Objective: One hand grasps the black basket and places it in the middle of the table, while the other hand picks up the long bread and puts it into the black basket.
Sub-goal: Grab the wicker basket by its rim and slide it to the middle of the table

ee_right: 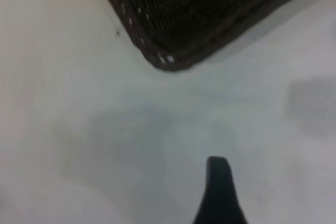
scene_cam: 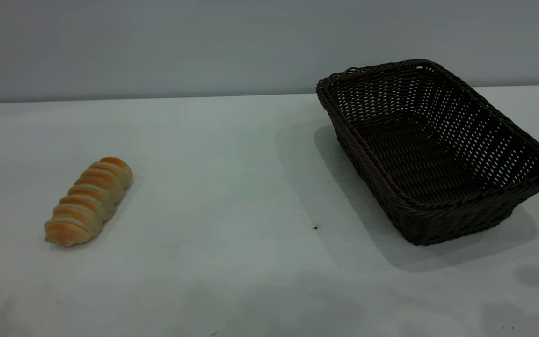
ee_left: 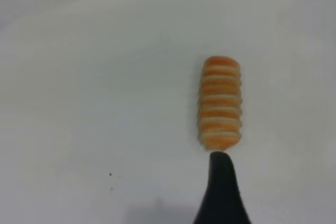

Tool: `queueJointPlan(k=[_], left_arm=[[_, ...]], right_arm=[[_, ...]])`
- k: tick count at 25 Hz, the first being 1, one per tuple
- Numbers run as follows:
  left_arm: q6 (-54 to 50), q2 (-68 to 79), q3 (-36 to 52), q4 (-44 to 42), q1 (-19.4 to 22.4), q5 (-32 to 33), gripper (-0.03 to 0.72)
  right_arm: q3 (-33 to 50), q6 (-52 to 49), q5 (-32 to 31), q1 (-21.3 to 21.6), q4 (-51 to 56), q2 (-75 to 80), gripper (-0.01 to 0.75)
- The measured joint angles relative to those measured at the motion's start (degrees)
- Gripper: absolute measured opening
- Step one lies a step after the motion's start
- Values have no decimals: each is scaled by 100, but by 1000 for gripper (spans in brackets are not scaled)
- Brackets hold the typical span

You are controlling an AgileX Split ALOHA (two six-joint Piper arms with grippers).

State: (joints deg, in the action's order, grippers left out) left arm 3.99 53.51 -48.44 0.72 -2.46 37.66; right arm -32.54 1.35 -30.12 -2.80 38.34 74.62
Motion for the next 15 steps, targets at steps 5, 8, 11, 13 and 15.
queueJointPlan(k=[5, 8, 11, 13, 15], left_arm=[[100, 201, 0, 11, 0, -176, 591], [106, 208, 0, 16, 0, -267, 591], [106, 228, 0, 16, 0, -284, 591], [106, 230, 0, 16, 0, -290, 591], [106, 230, -5, 16, 0, -295, 591]], right_arm=[[-57, 770, 660, 0, 2024, 1217, 592], [-171, 1520, 800, 0, 3230, 1853, 592], [-355, 2191, 873, 0, 4295, 2460, 592], [-489, 2459, 909, 0, 4919, 2871, 592], [-586, 2558, 941, 0, 5388, 3245, 591]])
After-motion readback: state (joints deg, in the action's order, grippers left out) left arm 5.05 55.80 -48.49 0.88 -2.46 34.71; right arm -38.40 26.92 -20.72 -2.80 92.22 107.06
